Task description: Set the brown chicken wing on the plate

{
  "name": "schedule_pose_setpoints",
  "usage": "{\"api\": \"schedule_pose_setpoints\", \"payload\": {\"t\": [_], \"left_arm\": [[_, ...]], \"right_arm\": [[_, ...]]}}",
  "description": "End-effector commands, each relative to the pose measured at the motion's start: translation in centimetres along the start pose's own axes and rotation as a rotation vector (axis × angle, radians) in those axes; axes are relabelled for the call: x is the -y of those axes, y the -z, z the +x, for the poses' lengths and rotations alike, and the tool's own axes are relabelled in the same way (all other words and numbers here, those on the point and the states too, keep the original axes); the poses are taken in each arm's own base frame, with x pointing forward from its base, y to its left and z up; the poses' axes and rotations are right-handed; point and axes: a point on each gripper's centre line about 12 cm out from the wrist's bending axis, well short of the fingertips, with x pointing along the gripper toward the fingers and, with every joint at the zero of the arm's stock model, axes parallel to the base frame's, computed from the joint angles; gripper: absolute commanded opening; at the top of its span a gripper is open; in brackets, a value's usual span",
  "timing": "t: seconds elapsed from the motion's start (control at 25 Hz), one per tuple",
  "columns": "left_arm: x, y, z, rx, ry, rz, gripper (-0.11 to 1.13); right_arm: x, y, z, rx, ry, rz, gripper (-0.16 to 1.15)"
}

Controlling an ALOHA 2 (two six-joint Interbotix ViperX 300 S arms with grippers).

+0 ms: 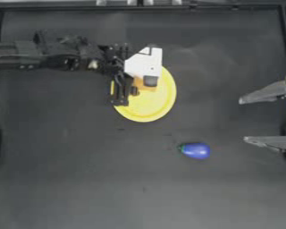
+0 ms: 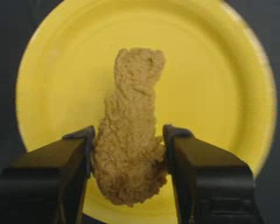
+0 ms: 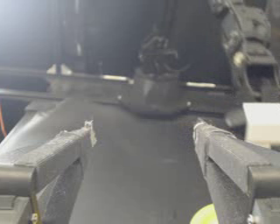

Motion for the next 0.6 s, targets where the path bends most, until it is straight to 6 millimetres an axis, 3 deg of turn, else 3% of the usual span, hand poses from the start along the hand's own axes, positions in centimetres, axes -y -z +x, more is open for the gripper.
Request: {"api": "schedule_pose_setpoints", "payload": {"t": [0.04, 0.24, 0.6], "left_arm": [[-1.3, -1.6, -1.0, 0.051, -0.03, 0.027, 0.26], [-1.6, -1.6, 0.2, 0.038, -0.022, 0.024, 0.26], [-0.7, -1.5, 0.7, 0.02, 0.054, 0.002, 0.31]], "right_arm": [[0.0, -0.3, 0.2, 0.008, 0.001, 0.003, 0.98], [0.0, -0.4, 0.2, 0.009, 0.0, 0.003, 0.98], [0.4, -0.3, 0.2, 0.007, 0.019, 0.002, 0.98]]}}
